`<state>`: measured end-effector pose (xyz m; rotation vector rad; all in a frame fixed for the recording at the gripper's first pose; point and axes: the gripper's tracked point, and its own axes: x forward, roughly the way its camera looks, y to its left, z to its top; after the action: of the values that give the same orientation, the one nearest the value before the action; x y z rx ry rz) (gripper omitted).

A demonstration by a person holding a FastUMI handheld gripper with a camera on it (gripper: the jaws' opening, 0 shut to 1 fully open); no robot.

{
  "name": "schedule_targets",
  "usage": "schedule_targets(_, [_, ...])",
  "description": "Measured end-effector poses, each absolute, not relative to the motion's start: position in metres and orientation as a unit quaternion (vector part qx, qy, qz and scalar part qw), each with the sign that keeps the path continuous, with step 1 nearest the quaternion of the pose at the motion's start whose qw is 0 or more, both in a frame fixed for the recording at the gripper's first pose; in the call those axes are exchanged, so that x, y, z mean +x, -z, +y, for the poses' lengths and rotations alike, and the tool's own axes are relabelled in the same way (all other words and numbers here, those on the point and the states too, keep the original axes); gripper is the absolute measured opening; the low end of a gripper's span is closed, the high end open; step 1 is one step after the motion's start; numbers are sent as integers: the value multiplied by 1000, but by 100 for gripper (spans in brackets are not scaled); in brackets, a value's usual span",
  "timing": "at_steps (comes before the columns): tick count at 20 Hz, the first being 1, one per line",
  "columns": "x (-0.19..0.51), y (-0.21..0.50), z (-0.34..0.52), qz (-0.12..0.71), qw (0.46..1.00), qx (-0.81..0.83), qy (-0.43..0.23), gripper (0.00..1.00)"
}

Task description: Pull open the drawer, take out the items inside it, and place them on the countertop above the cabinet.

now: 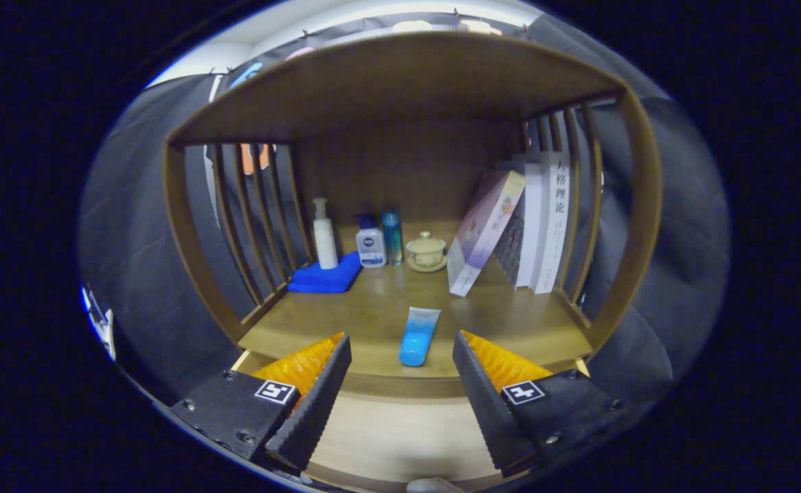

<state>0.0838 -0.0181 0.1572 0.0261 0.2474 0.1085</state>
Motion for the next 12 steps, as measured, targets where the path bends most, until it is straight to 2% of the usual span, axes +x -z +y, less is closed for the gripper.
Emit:
schedule_targets(5, [11, -154, -23, 37, 997, 35, -64, 98])
schedule_targets(9, [-38, -135, -42, -36, 998, 28, -36, 100])
schedule_targets(12, [-65, -112, -53, -57, 998, 28, -16, 100])
